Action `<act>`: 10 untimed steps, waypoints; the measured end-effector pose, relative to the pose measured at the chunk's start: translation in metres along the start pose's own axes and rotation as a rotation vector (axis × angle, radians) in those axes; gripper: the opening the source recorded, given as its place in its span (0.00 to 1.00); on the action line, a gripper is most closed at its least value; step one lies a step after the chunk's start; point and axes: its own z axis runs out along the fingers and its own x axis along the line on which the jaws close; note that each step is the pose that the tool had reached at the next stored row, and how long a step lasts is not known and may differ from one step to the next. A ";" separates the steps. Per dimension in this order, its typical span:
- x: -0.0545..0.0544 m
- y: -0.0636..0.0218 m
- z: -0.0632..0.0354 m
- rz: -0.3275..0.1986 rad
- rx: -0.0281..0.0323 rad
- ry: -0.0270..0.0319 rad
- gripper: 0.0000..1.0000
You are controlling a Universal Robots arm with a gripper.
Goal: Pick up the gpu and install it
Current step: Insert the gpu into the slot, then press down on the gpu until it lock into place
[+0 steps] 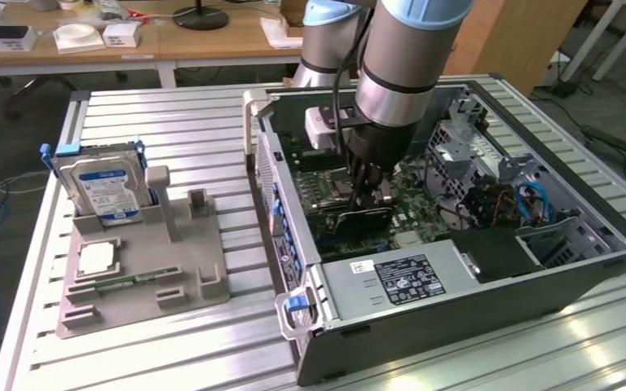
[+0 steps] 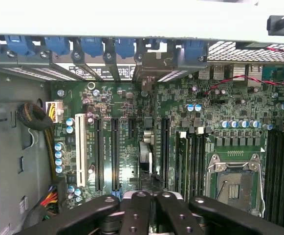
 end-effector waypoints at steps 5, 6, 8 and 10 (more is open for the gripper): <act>0.000 0.0000 0.0000 0.000 0.0000 0.0000 0.10; 0.000 0.0000 0.0000 0.000 0.0000 0.0000 0.10; 0.000 0.0000 0.0000 0.000 0.0000 0.0000 0.10; 0.000 0.0000 0.0000 0.000 0.0000 0.0000 0.10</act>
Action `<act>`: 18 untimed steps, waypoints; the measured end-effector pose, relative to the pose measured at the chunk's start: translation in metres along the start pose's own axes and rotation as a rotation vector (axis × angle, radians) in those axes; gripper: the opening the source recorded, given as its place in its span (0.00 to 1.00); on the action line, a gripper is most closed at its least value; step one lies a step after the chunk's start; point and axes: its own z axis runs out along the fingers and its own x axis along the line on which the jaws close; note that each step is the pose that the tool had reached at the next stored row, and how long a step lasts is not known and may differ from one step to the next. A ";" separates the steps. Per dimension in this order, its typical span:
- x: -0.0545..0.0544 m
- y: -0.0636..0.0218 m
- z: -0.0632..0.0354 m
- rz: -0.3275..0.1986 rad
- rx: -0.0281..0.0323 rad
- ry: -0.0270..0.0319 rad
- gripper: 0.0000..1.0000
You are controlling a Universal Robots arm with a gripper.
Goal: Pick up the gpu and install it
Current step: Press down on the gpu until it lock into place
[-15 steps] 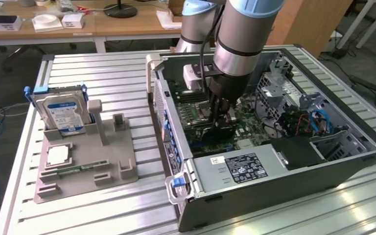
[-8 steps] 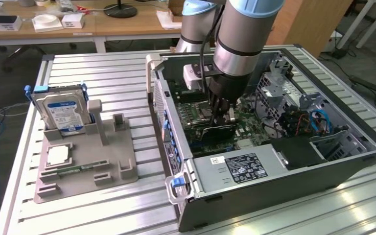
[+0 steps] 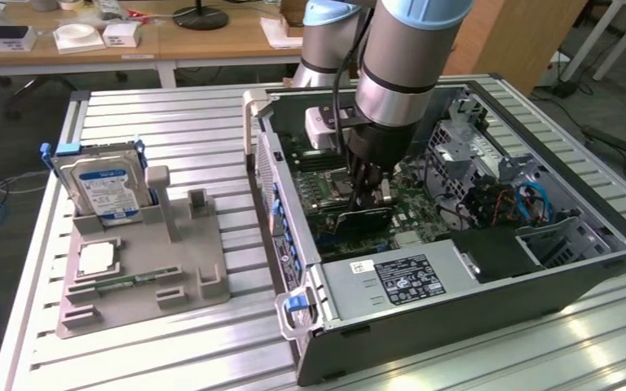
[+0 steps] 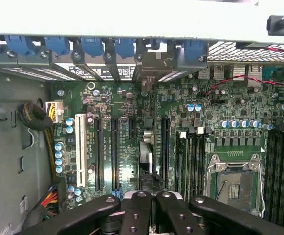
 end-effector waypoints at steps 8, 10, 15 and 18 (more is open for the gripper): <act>0.000 0.0008 -0.0002 0.000 0.0002 -0.0011 0.10; 0.000 0.0070 -0.0014 0.000 0.0032 -0.0035 0.10; 0.001 0.0184 -0.0021 -0.001 0.0108 -0.0039 0.10; 0.001 0.0230 -0.0021 -0.001 0.0081 -0.0040 0.10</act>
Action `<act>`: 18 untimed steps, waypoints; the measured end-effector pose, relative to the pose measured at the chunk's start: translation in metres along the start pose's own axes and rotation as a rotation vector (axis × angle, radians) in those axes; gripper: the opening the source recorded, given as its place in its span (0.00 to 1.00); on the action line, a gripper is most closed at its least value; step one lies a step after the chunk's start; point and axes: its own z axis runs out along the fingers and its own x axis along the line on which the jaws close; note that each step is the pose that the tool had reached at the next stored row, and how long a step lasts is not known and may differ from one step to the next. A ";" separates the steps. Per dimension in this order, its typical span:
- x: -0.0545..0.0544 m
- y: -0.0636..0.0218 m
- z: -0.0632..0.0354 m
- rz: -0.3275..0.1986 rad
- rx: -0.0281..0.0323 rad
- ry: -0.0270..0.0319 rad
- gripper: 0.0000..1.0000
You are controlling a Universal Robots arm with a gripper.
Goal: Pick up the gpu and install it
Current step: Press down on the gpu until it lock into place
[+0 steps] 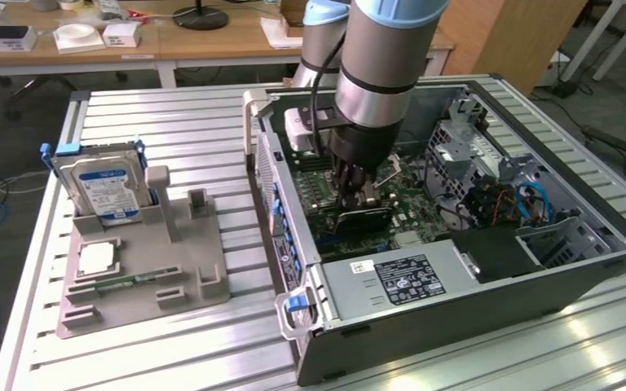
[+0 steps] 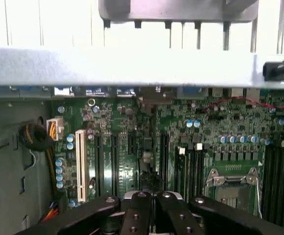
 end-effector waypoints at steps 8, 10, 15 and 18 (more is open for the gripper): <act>0.000 -0.0001 0.0002 0.009 -0.1288 0.0096 0.10; -0.001 -0.0003 0.0005 0.012 -0.1627 0.0145 0.10; -0.003 -0.0017 0.0017 0.017 -0.2386 0.0256 0.10; -0.003 -0.0018 0.0017 0.018 -0.2512 0.0271 0.10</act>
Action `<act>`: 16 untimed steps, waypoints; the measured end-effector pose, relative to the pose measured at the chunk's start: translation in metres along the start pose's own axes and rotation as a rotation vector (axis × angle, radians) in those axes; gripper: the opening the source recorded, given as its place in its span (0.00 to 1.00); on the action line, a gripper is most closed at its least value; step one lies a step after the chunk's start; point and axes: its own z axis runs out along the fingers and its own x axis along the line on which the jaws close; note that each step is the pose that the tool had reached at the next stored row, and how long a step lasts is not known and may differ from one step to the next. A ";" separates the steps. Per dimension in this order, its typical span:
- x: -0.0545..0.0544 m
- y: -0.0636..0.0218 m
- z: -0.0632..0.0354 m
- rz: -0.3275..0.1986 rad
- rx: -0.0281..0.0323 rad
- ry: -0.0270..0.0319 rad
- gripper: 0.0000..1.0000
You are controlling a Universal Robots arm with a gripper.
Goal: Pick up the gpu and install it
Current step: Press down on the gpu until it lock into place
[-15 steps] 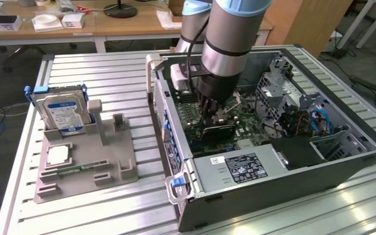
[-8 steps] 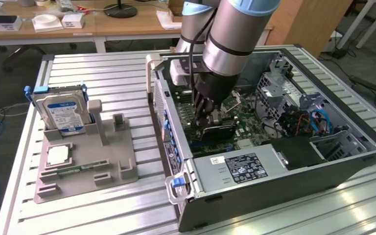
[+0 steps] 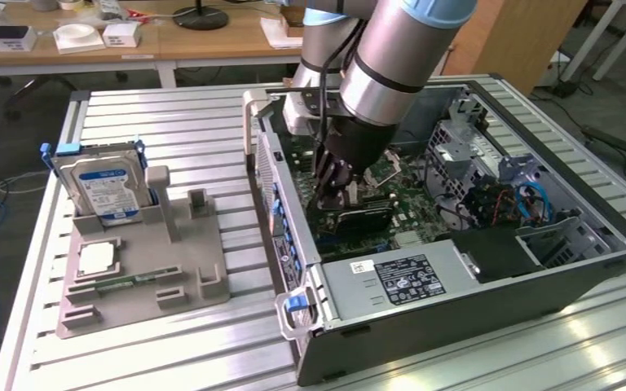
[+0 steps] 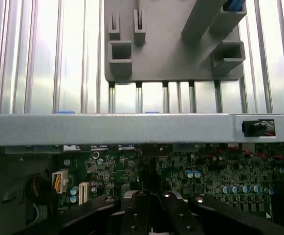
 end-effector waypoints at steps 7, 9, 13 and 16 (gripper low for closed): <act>0.000 -0.0046 -0.0010 0.001 -0.0231 0.0005 0.10; 0.000 -0.0066 -0.0016 0.002 -0.0304 0.0007 0.10; -0.001 -0.0119 -0.0028 0.003 -0.0536 0.0012 0.10; -0.001 -0.0139 -0.0033 0.005 -0.0938 0.0026 0.10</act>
